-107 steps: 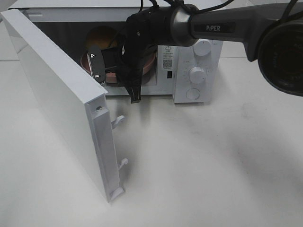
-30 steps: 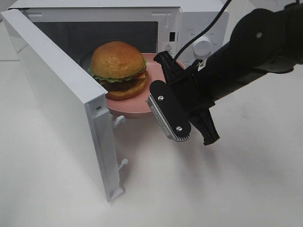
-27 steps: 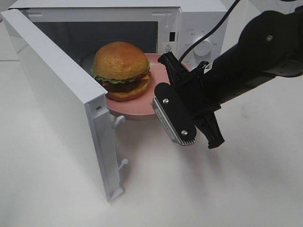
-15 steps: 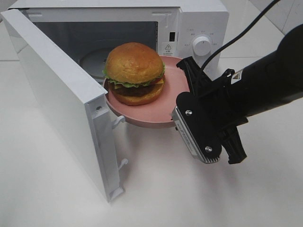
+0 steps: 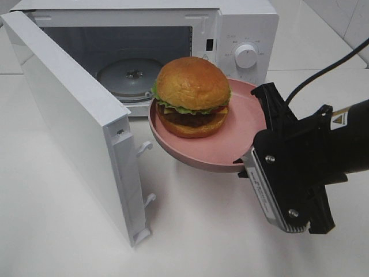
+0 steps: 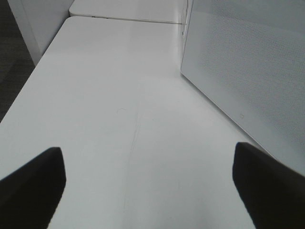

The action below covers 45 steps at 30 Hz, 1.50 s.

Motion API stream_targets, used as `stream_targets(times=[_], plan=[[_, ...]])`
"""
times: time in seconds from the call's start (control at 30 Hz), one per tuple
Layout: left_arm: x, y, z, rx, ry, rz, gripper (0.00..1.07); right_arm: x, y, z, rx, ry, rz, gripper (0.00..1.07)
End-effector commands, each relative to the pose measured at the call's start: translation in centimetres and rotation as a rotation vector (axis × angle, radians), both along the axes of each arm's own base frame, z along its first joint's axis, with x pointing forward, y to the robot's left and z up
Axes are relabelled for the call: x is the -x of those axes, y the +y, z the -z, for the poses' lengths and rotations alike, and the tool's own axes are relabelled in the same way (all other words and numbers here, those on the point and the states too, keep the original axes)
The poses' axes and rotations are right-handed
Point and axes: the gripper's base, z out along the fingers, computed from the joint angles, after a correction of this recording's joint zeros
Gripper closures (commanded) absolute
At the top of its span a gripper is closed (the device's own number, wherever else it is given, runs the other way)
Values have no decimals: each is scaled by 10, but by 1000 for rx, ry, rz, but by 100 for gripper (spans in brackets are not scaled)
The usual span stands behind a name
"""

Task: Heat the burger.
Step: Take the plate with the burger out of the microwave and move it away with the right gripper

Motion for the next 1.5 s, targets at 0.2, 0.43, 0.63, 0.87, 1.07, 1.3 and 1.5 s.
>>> stream_targets(times=[0.2,0.43,0.63,0.87,1.07,1.3,1.5], plan=[[2,0,1,0,-17,5,20,16,-13,-10,-75,-59,67,107],[2,0,1,0,-17,5,20,28,-24,-11,-82,-59,100,107],[2,0,1,0,-17,5,20,34,-33,-12,-42,-44,139,107],[2,0,1,0,-17,5,20,38,-43,-13,6,-22,222,107],[2,0,1,0,-17,5,20,40,-52,-15,24,-8,313,107],[2,0,1,0,-17,5,20,40,-60,-14,40,10,436,107],[2,0,1,0,-17,5,20,37,-64,-16,11,4,546,107]])
